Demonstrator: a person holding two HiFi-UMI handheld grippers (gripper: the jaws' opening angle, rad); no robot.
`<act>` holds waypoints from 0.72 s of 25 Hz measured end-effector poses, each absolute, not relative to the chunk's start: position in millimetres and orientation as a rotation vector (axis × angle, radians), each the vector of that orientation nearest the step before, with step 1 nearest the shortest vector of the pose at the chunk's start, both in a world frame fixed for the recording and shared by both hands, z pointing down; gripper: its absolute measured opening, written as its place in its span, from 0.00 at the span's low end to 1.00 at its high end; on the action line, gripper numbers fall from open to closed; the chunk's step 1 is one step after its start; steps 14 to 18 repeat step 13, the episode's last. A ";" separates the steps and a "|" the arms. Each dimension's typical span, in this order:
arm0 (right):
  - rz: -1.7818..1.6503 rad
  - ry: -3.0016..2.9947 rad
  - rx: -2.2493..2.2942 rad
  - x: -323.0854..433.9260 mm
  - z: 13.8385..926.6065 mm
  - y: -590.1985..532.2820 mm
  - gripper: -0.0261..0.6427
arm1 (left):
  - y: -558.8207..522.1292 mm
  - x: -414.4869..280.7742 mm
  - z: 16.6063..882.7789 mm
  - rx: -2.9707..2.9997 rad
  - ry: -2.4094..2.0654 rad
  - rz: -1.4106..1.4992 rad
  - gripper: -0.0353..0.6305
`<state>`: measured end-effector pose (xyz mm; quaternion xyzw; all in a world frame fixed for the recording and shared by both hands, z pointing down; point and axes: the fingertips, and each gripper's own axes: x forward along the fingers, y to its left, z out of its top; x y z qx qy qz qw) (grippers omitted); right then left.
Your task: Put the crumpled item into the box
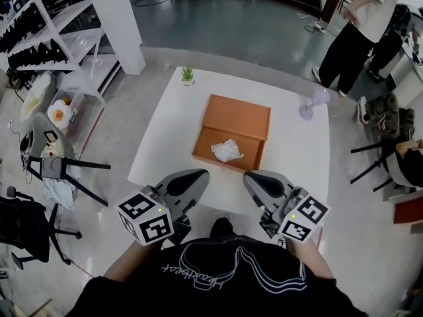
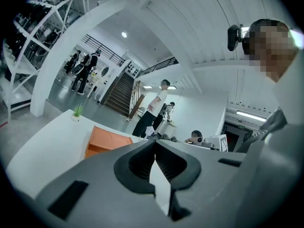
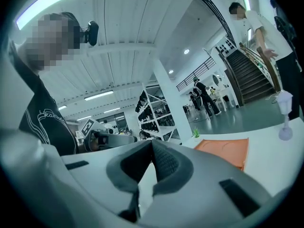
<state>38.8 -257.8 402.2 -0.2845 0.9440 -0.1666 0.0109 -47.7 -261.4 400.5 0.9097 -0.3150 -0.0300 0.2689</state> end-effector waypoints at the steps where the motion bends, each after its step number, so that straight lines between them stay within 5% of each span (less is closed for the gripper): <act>1: -0.519 2.949 -0.890 39.2 402.8 -257.7 0.04 | -261.5 -46.8 401.2 2.452 -0.847 -0.077 0.06; 18: -0.498 3.023 -0.932 53.6 418.6 -267.3 0.04 | -273.7 -26.2 412.1 2.446 -0.815 -0.042 0.06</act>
